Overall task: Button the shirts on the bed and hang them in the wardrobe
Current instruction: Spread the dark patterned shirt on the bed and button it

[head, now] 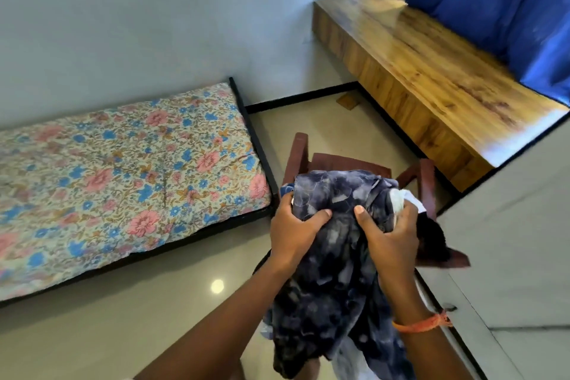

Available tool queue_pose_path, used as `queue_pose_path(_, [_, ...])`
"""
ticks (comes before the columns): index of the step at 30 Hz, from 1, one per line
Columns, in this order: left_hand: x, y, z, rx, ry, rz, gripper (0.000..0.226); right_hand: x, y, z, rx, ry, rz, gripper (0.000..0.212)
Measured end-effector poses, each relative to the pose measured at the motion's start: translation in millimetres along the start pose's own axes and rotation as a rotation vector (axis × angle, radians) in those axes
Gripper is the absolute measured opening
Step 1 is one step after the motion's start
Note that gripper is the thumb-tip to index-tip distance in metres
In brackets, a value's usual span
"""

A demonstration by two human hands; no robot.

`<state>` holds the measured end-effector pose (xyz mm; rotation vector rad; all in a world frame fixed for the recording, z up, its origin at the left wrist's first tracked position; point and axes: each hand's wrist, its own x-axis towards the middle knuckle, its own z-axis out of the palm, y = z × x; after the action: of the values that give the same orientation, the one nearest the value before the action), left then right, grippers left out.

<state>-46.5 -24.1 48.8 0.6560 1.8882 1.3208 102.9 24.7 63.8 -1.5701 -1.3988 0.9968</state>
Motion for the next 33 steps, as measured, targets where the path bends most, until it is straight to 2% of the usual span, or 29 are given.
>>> queue_pose_path(3, [15.7, 14.2, -47.0, -0.085, 0.097, 0.001, 0.053, 2.1, -34.3, 41.0, 0.037, -0.072, -0.072, 0.086])
queue_pose_path(8, [32.6, 23.5, -149.2, -0.165, 0.284, 0.035, 0.056, -20.1, -93.4, 134.9, 0.129, -0.312, -0.158, 0.087])
queue_pose_path(16, [66.7, 11.7, -372.2, -0.213, 0.596, 0.068, 0.092, -99.2, -198.2, 334.0, 0.303, -0.684, -0.25, 0.085])
queue_pose_path(18, [71.8, 5.3, -428.0, -0.232, 0.65, 0.081, 0.087, -124.6, -221.3, 389.6, 0.329, -0.777, -0.261, 0.084])
queue_pose_path(22, [81.0, -7.1, -519.4, -0.267, 0.761, 0.083, 0.06, -170.5, -256.6, 487.1, 0.333, -0.921, -0.242, 0.093])
queue_pose_path(24, [88.3, -16.2, -560.4, -0.278, 0.805, 0.074, 0.062, -188.8, -268.9, 532.7, 0.343, -0.993, -0.227, 0.094])
queue_pose_path(27, [102.9, -32.0, -616.9, -0.303, 0.864, 0.047, 0.072, -215.9, -287.0, 592.4, 0.362, -1.097, -0.25, 0.074])
queue_pose_path(31, [127.8, -50.6, -686.6, -0.306, 0.956, 0.009, 0.08, -245.5, -307.3, 676.7, 0.341, -1.212, -0.244, 0.092])
queue_pose_path(33, [145.6, -58.8, -724.0, -0.297, 0.998, -0.006, 0.075, -259.4, -320.1, 724.1, 0.336, -1.26, -0.238, 0.084])
